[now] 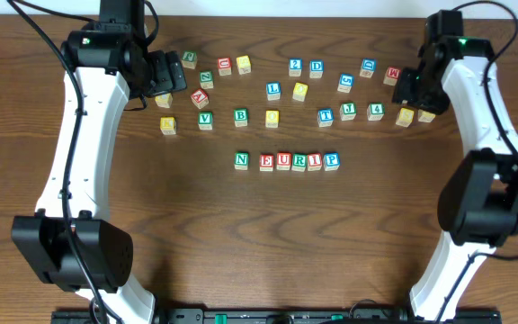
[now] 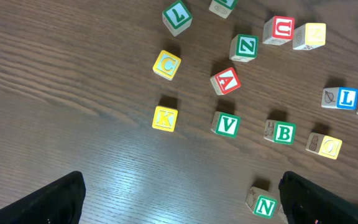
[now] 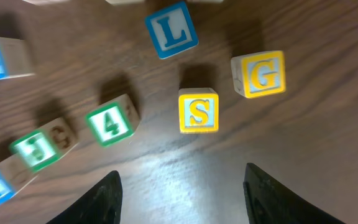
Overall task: Spell out NEURIPS
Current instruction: 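Position the right gripper above the yellow S block, then lower the right gripper around the yellow S block and close it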
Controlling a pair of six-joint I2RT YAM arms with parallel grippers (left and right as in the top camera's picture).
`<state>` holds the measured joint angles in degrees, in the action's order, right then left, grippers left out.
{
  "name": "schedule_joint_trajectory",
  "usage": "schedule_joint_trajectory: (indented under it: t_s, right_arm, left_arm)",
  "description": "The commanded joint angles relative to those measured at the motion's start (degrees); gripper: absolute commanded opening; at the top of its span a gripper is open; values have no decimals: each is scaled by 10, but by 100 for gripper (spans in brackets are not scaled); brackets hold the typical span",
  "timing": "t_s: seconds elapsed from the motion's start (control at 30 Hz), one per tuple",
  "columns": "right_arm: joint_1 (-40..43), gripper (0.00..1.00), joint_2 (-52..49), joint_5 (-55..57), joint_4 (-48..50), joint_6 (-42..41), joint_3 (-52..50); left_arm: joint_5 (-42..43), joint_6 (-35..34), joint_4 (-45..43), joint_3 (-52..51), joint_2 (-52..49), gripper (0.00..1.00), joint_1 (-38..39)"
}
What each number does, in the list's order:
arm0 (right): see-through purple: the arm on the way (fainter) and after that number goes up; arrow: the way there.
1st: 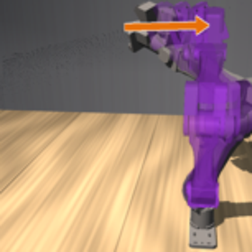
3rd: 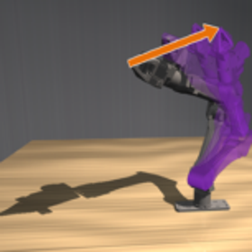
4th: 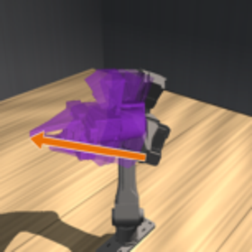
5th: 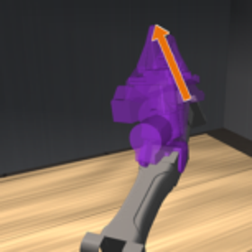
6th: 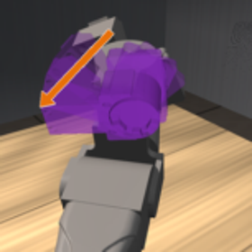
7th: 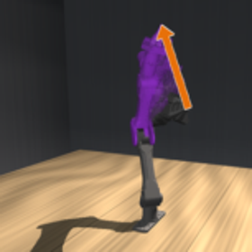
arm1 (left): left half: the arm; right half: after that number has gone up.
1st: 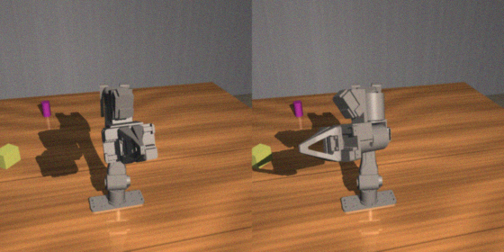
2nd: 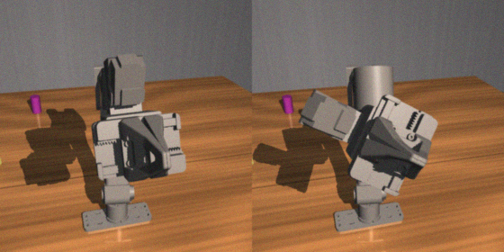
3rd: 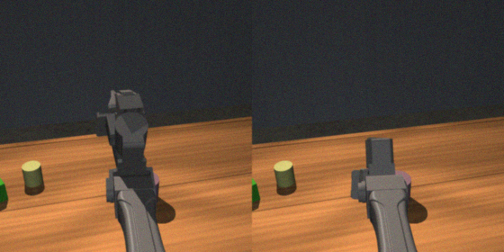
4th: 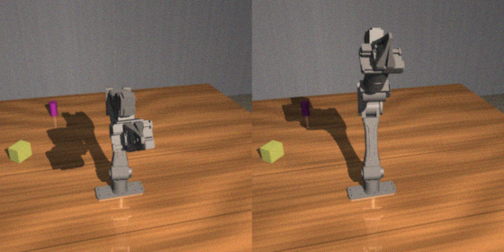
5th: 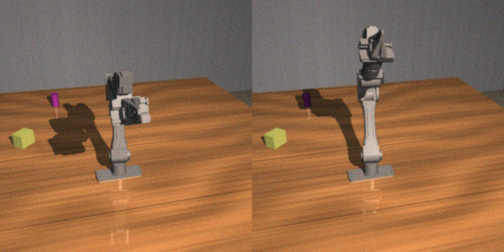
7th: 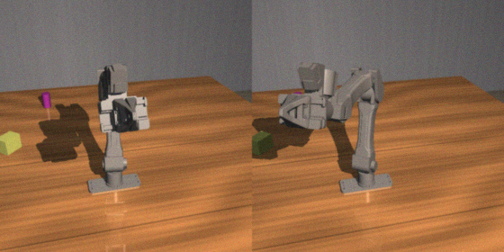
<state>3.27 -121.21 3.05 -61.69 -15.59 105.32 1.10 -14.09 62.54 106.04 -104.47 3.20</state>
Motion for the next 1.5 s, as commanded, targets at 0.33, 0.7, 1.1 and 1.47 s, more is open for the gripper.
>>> schedule_joint_trajectory:
  t_s: [0.33,0.7,1.1,1.47]
  right_arm:
    - [25,53,-85,9,43,33,5]
    - [24,37,-100,-21,60,42,5]
    - [24,31,-99,-39,24,41,5]
    - [4,18,-99,-76,-75,89,5]
  left_arm:
    - [-7,3,-1,7,-3,98,-2]
    - [-7,-1,-1,7,-3,98,-2]
    - [-7,-1,1,7,-3,98,-2]
    - [-7,-1,1,7,-3,98,-2]
